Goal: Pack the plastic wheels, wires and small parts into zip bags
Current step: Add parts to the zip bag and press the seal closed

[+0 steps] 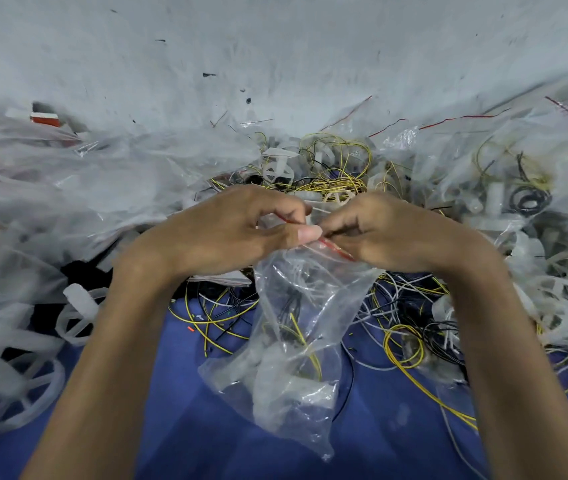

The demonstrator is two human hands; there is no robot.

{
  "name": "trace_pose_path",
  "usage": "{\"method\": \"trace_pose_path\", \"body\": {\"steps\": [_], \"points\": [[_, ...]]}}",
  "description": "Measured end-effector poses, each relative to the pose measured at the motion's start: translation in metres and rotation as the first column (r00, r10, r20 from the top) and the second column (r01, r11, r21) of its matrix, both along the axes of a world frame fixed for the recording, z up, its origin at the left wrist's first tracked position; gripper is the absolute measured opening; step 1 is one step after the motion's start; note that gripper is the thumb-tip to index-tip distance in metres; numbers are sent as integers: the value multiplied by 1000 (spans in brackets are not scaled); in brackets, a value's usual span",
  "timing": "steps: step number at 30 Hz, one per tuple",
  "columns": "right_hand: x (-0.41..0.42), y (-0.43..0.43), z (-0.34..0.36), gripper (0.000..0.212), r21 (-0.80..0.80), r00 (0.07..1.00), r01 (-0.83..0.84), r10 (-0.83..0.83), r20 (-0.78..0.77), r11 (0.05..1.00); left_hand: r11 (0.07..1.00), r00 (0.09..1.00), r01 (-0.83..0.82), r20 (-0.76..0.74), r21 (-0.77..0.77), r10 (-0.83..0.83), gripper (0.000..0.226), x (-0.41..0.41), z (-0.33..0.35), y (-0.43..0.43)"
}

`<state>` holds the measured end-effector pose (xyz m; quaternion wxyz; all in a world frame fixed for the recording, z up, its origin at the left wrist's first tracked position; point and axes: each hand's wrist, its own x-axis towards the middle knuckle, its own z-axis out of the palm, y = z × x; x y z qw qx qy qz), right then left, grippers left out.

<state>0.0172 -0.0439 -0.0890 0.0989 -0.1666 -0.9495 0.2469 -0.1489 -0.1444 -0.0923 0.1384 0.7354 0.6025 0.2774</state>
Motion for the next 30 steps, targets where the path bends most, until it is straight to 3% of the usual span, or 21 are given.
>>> {"method": "trace_pose_path", "body": {"steps": [4,6,10,13,16,18,20,22,25,27,28,30], "points": [[-9,-5,-2,23,51,984,-8,17,-176,999,999,999,16,51,38,-18,37,2,4,-4],[-12,-7,-3,23,27,995,-56,58,-81,998,999,998,30,59,44,-33,40,3,5,-5],[-15,-14,-10,28,-25,939,-172,171,297,985,998,996,65,56,23,-66,49,6,4,-4],[-13,-11,-9,20,102,976,-90,68,206,991,997,994,73,77,34,-76,50,5,4,-5],[-6,-10,-1,17,41,998,-57,56,28,998,995,993,57,95,78,-65,40,0,7,-6],[-9,-13,-1,30,23,993,-46,44,107,999,995,994,41,94,94,-50,37,-1,8,-6],[-14,-17,-6,41,24,958,-24,16,285,999,995,994,46,99,88,-54,38,1,7,-6],[-15,-19,-9,37,22,939,-19,10,343,1000,995,991,61,113,76,-70,36,3,7,-8],[-6,-18,-2,35,-172,975,20,19,219,985,998,993,13,113,62,-20,48,-7,7,-9],[0,-17,5,58,-287,994,49,-18,111,957,996,990,-18,138,91,5,42,-14,7,-10],[3,-15,7,69,-264,998,61,-49,50,963,993,989,-44,145,107,28,39,-16,8,-11],[5,-14,10,68,-151,992,54,-70,-102,987,987,986,-87,157,139,64,42,-19,7,-12]]}}
